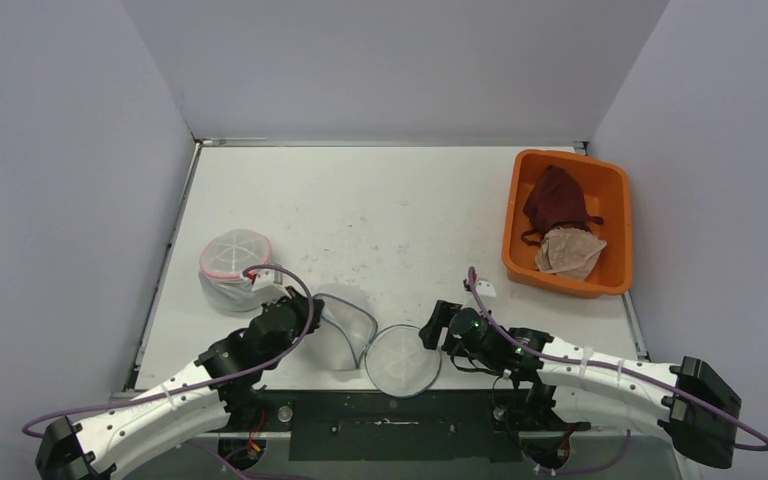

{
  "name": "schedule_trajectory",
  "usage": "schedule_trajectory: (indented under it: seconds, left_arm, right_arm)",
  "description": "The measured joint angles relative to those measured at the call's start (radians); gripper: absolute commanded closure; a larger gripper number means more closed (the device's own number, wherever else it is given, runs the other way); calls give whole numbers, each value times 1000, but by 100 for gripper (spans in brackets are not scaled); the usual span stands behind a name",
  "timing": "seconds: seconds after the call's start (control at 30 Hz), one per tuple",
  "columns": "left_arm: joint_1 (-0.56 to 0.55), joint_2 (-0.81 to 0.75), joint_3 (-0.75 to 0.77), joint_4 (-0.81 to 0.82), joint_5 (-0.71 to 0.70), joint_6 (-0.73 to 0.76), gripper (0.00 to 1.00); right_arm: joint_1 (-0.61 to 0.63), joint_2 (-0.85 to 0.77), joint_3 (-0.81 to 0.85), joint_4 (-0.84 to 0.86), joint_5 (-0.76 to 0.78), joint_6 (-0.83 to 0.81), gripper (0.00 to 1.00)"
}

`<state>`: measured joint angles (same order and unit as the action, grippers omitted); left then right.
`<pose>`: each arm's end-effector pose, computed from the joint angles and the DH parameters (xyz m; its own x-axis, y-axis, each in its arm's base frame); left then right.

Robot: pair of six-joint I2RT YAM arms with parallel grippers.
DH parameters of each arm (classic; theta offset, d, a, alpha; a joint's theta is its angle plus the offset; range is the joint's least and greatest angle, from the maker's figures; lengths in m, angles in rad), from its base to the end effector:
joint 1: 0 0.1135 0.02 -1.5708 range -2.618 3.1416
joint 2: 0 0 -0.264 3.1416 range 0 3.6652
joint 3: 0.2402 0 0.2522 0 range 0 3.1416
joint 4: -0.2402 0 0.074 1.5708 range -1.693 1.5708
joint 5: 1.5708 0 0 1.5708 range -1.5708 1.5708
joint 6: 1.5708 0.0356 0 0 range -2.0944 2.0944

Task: Unzip the laundry bag and remove the bra
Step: Close the laundry bag at the center of the board.

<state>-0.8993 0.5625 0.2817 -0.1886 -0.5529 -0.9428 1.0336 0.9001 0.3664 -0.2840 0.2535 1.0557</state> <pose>0.1028 -0.0993 0.1969 -0.4687 -0.5171 -0.7162 -0.0075 0.8131 -0.5821 0.0954 0.1428 0.1682 -0.8313 0.2506 -0.4961 -0.0416 0.8621 0.5050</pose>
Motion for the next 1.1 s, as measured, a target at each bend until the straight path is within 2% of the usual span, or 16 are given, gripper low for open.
schedule_trajectory:
  seconds: [0.57,0.73,0.83,1.0,1.1]
  left_arm:
    - [0,-27,-3,-26,8,-8,100]
    - [0,-40,-3,-34,14,-11,100]
    - [0,-40,-3,-40,19,-15,100]
    - [0,-40,-3,-46,31,-16,100]
    - [0,-31,-2,-48,42,-15,100]
  right_arm:
    - [129,76,-30,-18,14,166,51]
    - [133,99,-30,-5,16,172,75]
    - [134,100,-30,-24,18,175,94]
    - [149,21,-22,-87,68,158,95]
    - [153,-35,57,-161,136,94,95]
